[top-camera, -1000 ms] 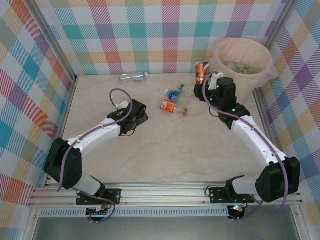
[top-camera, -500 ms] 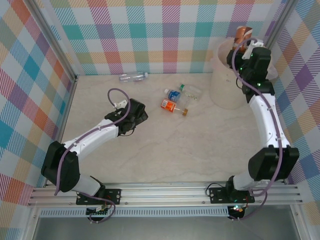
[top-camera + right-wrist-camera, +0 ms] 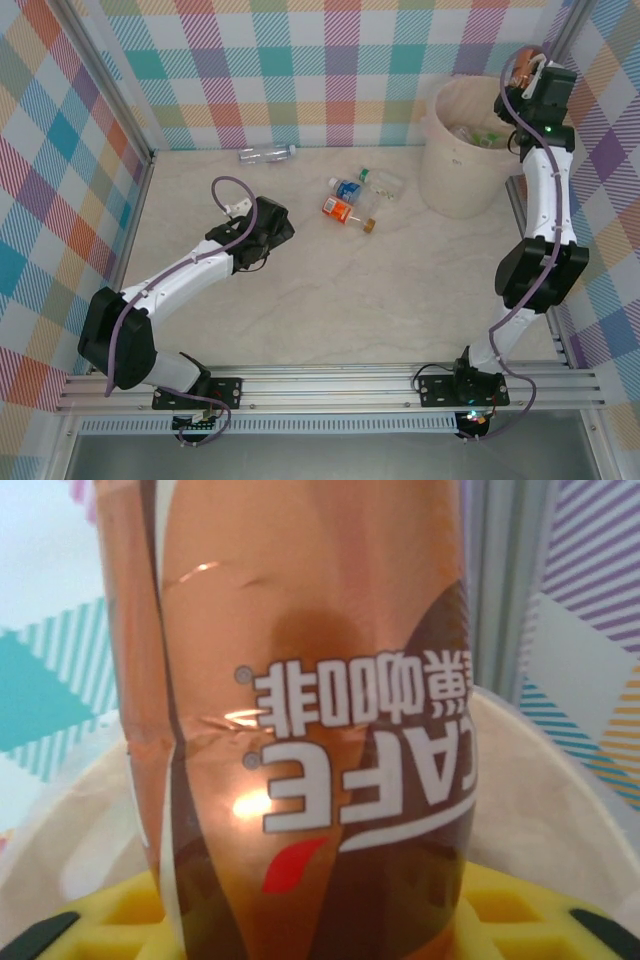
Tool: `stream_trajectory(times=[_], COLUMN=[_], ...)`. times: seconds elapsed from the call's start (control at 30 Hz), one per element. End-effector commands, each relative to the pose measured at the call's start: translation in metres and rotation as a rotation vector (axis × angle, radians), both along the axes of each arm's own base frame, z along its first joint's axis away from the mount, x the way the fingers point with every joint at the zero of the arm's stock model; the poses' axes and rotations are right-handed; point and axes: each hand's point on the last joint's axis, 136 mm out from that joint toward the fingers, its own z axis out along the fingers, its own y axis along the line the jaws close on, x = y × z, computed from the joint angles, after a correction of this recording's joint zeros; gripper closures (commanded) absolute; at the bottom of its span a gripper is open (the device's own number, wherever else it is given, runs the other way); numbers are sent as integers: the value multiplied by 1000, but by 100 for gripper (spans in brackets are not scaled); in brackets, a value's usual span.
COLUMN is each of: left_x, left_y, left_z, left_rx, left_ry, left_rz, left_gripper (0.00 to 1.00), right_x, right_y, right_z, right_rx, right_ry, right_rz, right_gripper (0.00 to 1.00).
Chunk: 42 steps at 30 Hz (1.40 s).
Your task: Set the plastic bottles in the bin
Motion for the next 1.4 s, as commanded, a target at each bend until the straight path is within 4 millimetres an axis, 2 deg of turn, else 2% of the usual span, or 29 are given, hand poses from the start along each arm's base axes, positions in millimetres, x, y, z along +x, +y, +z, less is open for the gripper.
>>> stream_trajectory(times=[0.0,0.07,0.17,0.4,0.57,0.73,0.9,1.03,1.2,1.3,1.37], left_x=[-1,-1,-1,0,0,2,8,9,12,16,17], left_y=[11,11,10,9,7,7,-3,-10,-26,-40,-45], left_z=[2,1,0,-2,-4,-9,-11,-11,-5,-1,1], left_rx=[19,21,20,15,7,-1,-34,-67,-138,-186,-203], left_ry=[-10,-7,-4,-2,1,3,19,20,12,18,22], left_rz=[24,26,24,20,14,14,-9,-20,-76,-120,-133], left_gripper=[0,0,0,0,0,0,0,0,0,0,0], right_x=[-4,-4,-7,-22,-30,-36,-45,-53,-68,-79,-90], right_y=[-22,-26,-28,-38,-26,9,51,90,152,189,219], right_z=[-6,-13,-16,-3,5,14,19,20,22,16,5], right_rx=[-64,-55,-43,-14,23,60,106,183,243,259,262], right_ry=[70,100,113,95,72,18,-26,-50,-63,-60,-45], right_rz=[-91,-106,-123,-225,-179,-44,90,207,384,494,600], right_gripper=[49,39,29,22,19,15,10,1,0,0,0])
